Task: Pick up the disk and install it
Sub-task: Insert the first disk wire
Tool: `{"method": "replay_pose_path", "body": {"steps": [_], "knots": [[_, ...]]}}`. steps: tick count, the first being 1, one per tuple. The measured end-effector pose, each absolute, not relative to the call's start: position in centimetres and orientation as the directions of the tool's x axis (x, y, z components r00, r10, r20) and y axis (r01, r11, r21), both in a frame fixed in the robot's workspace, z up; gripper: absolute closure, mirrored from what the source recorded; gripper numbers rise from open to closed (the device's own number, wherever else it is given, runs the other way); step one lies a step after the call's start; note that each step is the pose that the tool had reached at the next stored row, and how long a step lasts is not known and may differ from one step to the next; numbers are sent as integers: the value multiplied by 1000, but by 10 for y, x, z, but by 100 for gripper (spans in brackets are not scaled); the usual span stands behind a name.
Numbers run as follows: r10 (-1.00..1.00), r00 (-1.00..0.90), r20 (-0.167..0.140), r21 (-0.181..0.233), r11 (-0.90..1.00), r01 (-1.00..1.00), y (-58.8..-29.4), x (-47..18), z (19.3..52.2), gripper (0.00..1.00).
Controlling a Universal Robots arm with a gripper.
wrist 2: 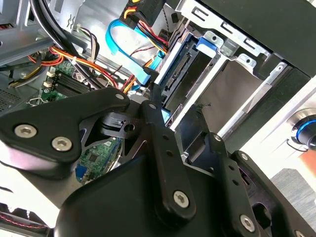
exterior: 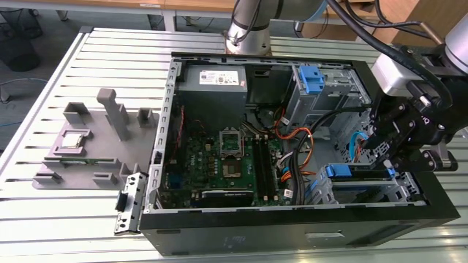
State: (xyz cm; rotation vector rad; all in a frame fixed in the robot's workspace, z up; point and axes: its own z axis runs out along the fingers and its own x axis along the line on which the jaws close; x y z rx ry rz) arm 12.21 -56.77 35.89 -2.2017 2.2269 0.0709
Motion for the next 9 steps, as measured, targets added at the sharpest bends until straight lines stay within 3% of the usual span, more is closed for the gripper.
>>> {"method": "replay_pose_path", "body": {"steps": [9], "knots": [[-999,-12,-38,26,11,-1000,-568,122,359,58]]}}
